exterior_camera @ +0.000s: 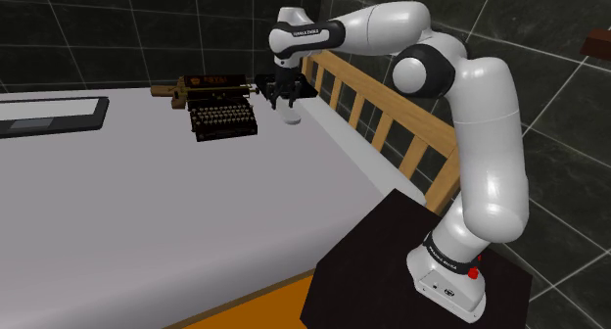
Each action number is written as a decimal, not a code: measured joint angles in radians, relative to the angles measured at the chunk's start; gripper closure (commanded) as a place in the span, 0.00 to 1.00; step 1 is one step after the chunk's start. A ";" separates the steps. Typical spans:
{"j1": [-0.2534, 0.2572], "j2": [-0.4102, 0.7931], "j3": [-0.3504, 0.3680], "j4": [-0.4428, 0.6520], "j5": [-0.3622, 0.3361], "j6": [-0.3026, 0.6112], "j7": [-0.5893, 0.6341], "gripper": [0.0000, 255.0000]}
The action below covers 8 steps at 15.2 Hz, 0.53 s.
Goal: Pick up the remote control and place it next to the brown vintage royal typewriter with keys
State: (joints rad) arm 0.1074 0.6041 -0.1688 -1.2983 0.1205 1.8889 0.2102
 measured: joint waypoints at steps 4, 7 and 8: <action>0.001 0.010 0.002 -0.040 0.003 0.050 -0.003 1.00; 0.002 0.022 0.003 -0.060 0.005 0.081 -0.005 1.00; 0.002 0.026 0.004 -0.066 0.006 0.092 -0.005 1.00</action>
State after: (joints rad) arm 0.1093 0.6301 -0.1653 -1.3645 0.1264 1.9808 0.2049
